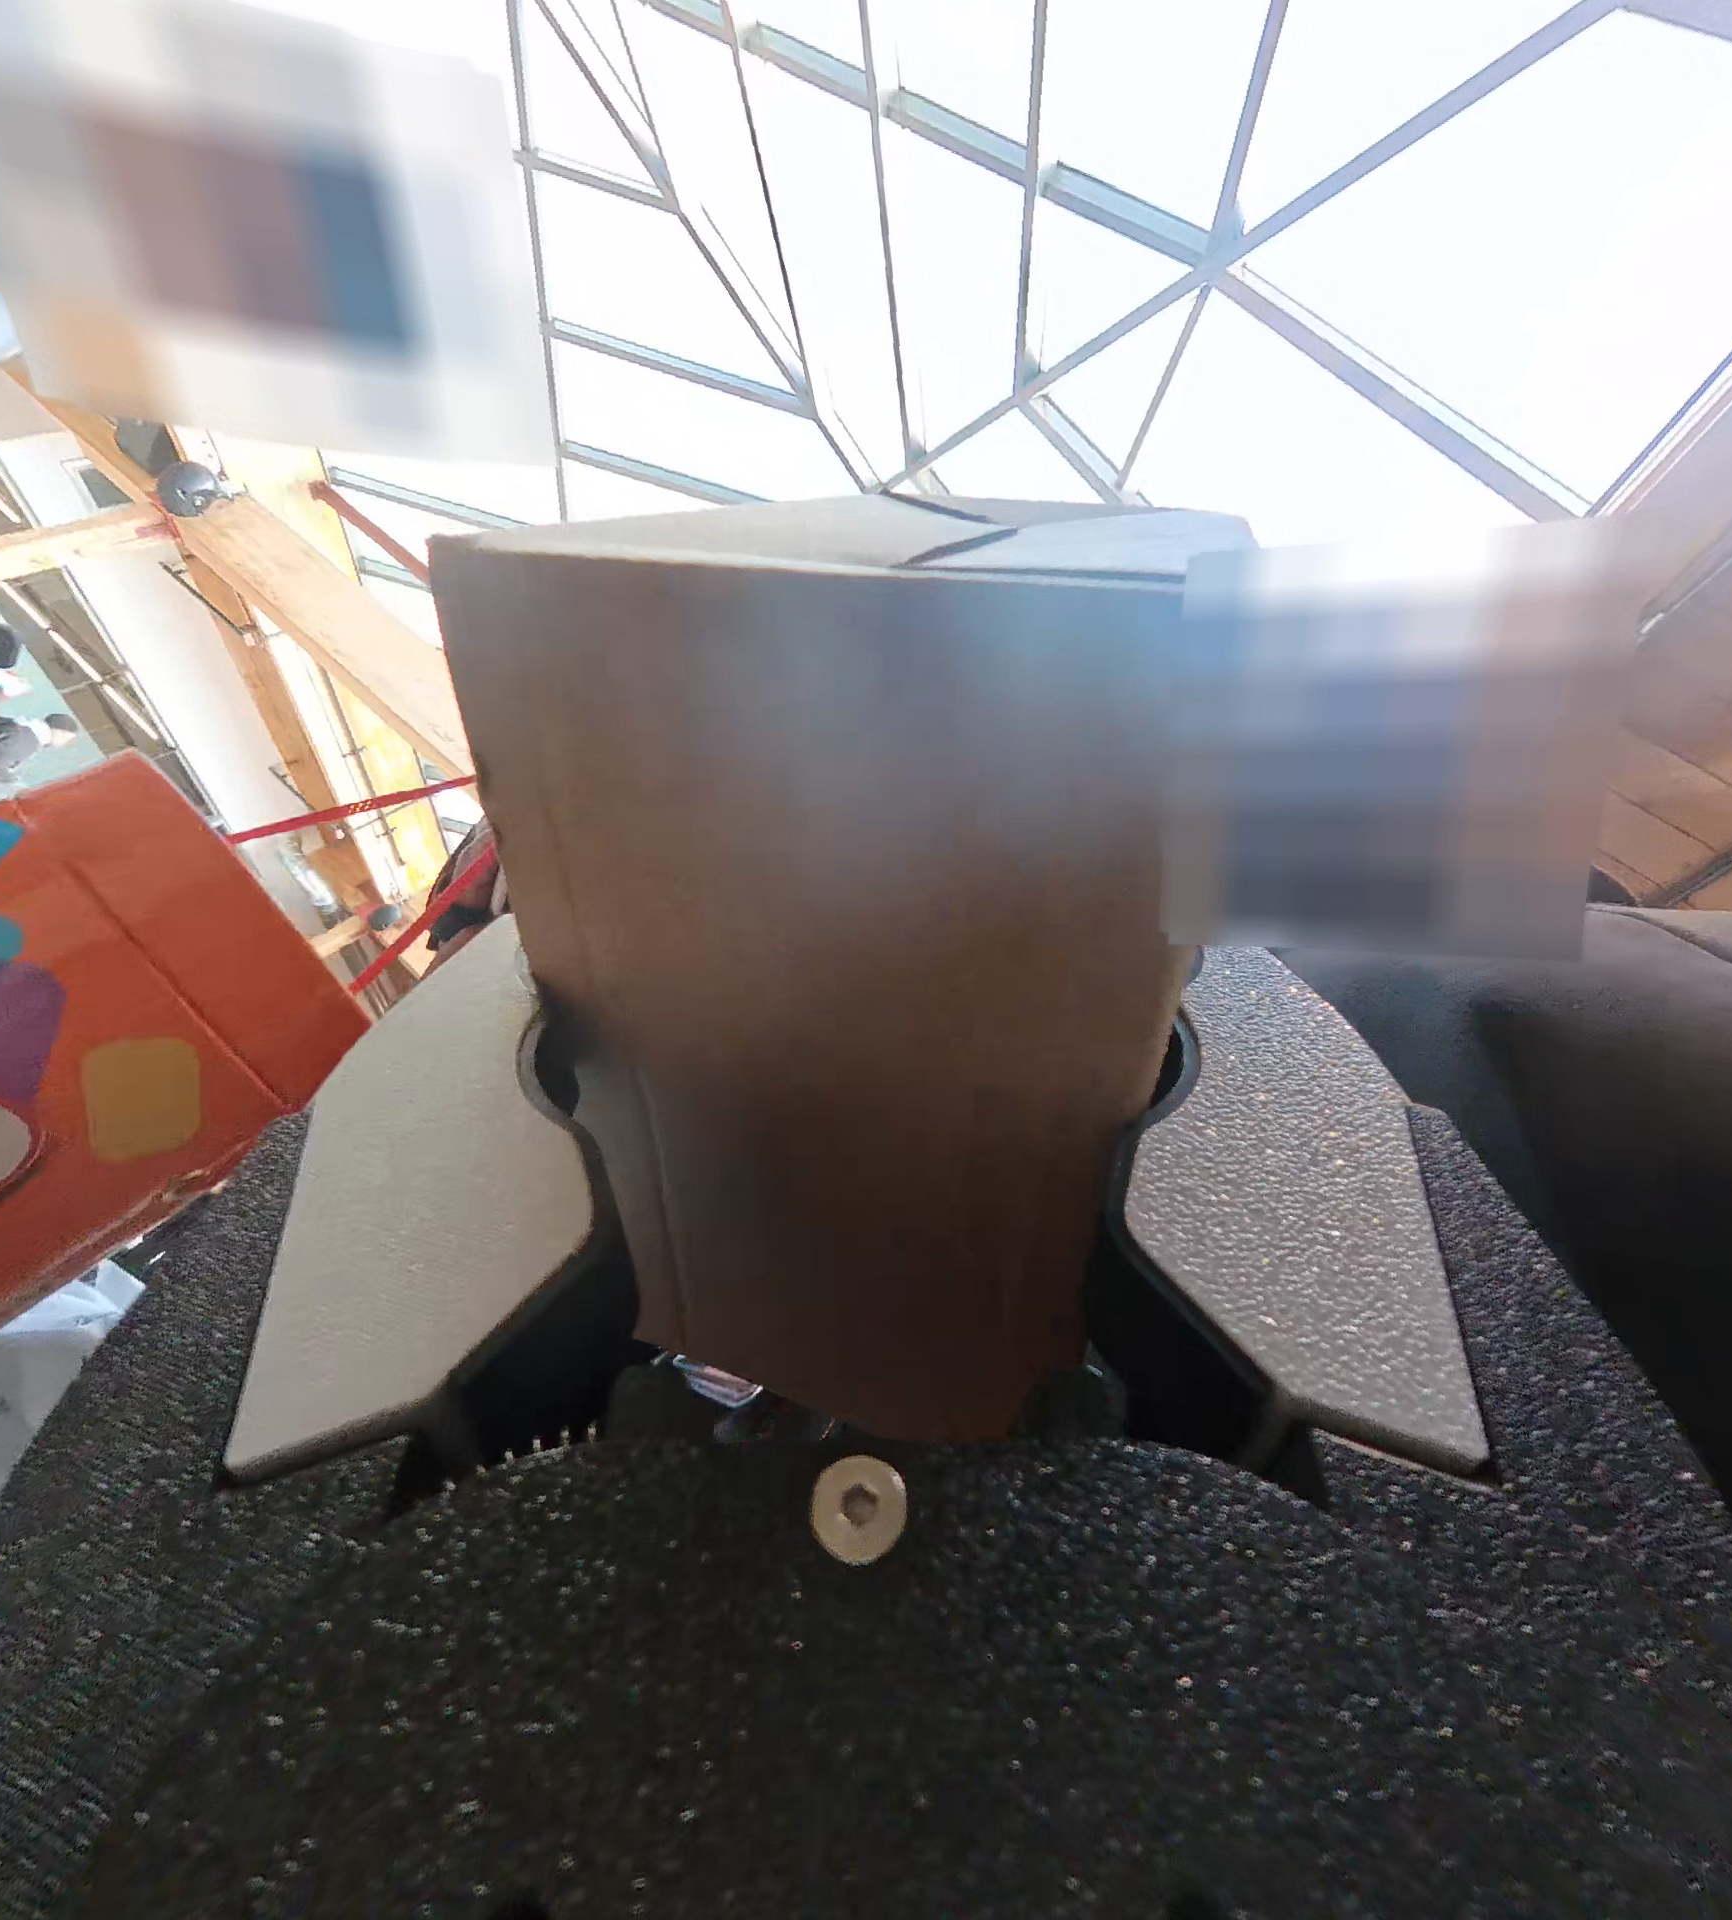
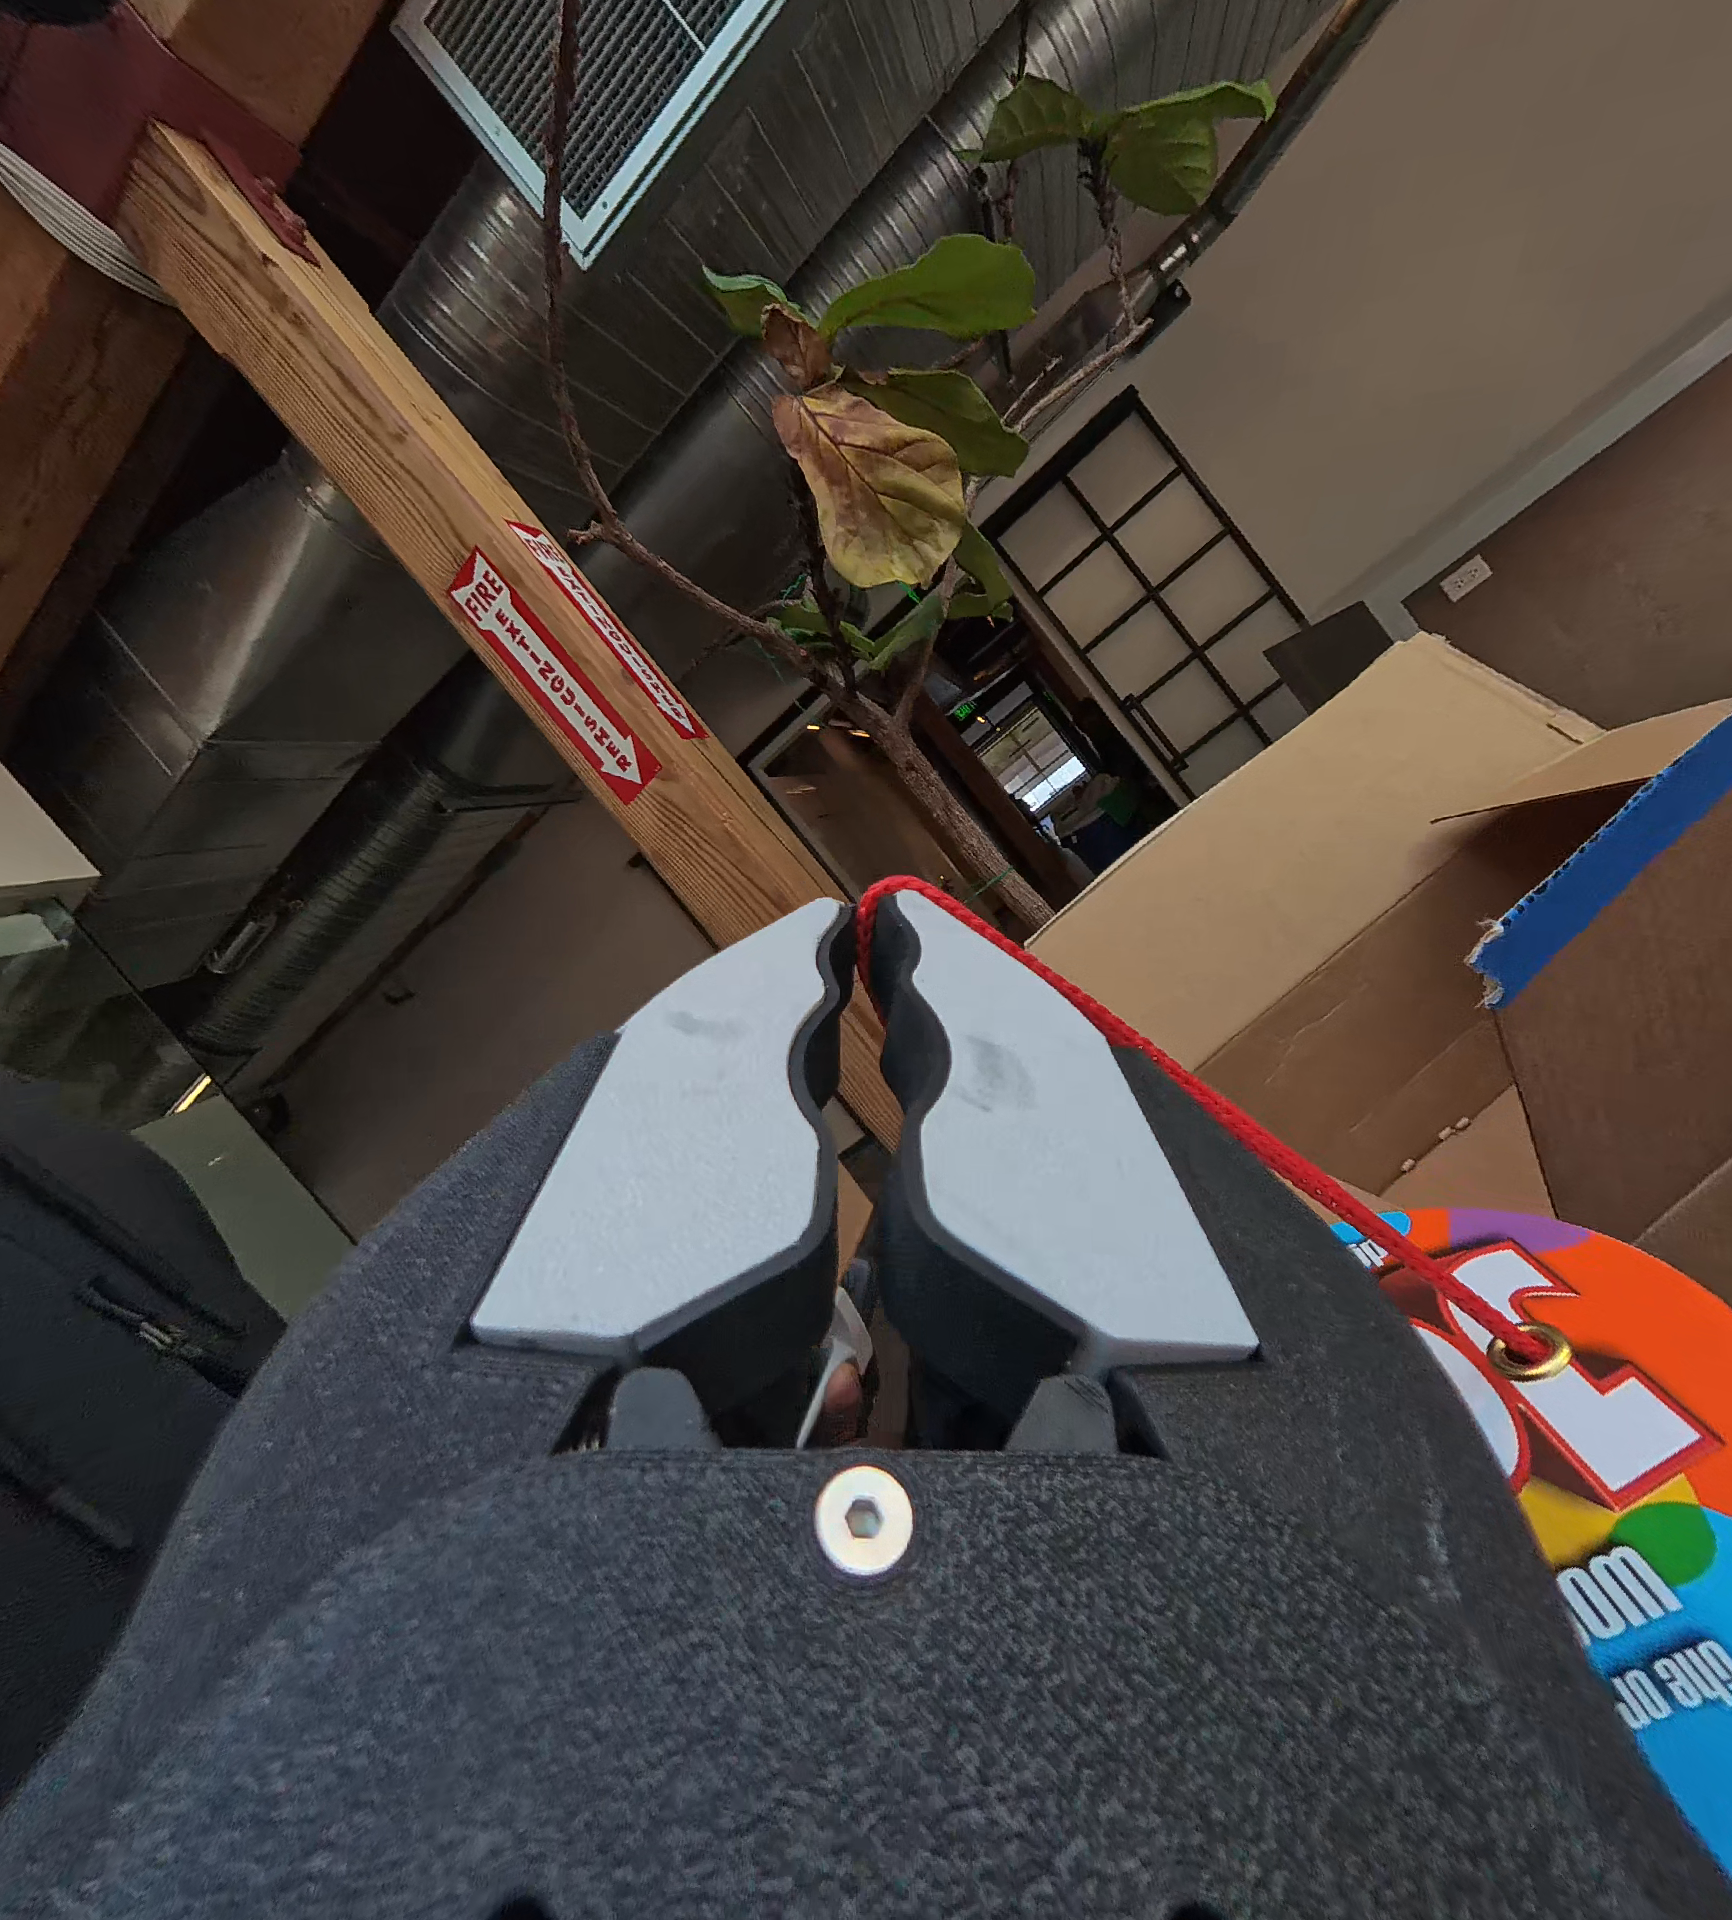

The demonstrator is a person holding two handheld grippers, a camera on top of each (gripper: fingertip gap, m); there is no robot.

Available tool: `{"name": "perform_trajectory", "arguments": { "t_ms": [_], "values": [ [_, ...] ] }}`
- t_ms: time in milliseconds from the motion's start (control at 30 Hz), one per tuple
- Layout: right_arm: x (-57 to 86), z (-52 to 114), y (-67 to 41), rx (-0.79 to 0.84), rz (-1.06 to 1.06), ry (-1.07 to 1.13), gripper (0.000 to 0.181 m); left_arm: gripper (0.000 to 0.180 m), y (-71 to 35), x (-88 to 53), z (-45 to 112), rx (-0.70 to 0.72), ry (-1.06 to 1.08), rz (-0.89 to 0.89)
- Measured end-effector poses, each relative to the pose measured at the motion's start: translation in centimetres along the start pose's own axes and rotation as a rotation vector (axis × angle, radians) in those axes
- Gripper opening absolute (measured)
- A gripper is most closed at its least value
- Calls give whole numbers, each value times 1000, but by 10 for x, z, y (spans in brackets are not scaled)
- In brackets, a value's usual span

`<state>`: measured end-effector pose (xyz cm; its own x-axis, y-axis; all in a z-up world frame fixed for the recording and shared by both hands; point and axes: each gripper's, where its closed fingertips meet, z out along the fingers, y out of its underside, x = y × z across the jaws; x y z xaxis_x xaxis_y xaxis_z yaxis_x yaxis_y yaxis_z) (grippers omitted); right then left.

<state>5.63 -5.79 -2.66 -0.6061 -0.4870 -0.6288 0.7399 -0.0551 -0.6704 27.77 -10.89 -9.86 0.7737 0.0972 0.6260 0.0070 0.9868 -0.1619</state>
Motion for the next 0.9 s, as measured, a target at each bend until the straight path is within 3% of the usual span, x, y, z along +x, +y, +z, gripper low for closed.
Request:
{"name": "perform_trajectory", "arguments": {
  "t_ms": [300,533,900],
  "values": [
    [-15,-8,-5,58,-4,-11,2,110,-15,-2,60,-70,109,-44],
    [-32,-1,7,95,-113,98,2,110,-33,-11,75,-195,191,-209],
    [-97,10,66,393,-220,355,2,110,-52,24,46,-411,282,-537]
  ]
}}
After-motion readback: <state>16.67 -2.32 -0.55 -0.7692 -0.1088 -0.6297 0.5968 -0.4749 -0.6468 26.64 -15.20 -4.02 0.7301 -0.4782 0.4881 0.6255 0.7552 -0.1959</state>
